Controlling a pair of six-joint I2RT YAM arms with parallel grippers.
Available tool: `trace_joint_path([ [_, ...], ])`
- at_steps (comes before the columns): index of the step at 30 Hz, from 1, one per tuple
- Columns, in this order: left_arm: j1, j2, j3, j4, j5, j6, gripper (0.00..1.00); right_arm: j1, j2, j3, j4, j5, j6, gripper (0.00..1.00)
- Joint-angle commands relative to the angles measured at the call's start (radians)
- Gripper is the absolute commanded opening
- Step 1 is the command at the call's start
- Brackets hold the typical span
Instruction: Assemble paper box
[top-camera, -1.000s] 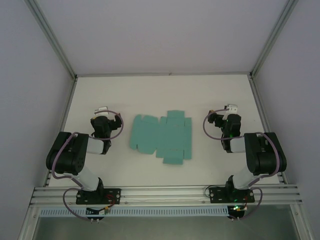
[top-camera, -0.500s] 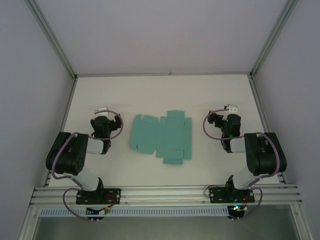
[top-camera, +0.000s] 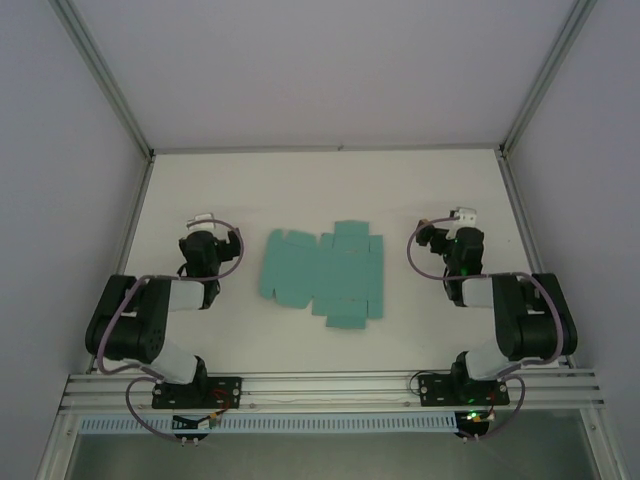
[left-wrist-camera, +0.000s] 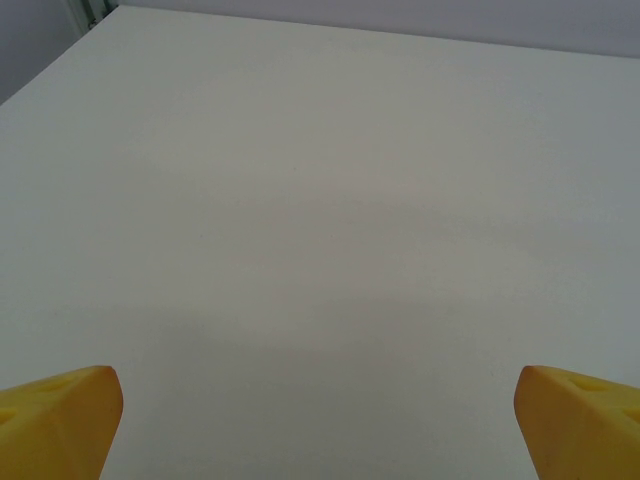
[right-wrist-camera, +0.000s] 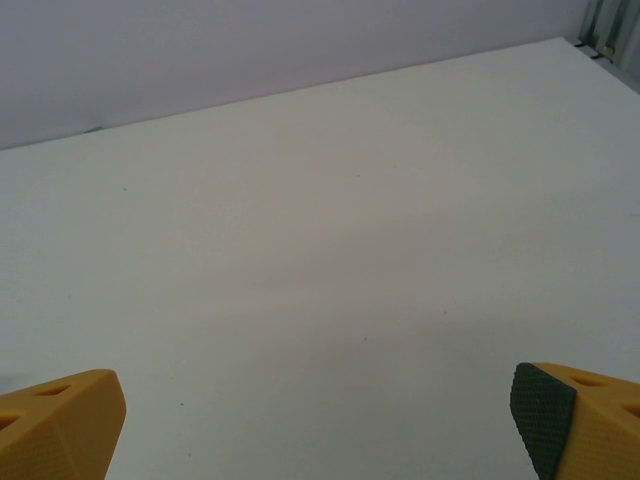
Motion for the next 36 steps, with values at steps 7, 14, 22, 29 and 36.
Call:
trace_joint_path([
  [7, -0.010, -0.285, 0.235, -0.624, 0.123, -0.181, 1.00, 0.025, -0.263, 0.246, -0.728, -0.024, 0.110, 1.00],
  [14, -0.075, -0.352, 0.303, -0.866, 0.415, -0.310, 1.00, 0.141, -0.289, 0.391, -1.173, -0.300, 0.280, 0.81],
  [22, -0.121, -0.248, 0.261, -0.847, 0.640, -0.305, 1.00, 0.305, -0.222, 0.348, -1.138, -0.381, 0.330, 0.78],
  [29, -0.183, -0.064, 0.269, -0.801, 0.761, -0.277, 0.94, 0.304, -0.148, 0.335, -1.127, -0.376, 0.348, 0.79],
  [36, -0.196, 0.006, 0.234, -0.657, 0.759, -0.301, 0.75, 0.305, -0.101, 0.331, -1.094, -0.407, 0.359, 0.80],
])
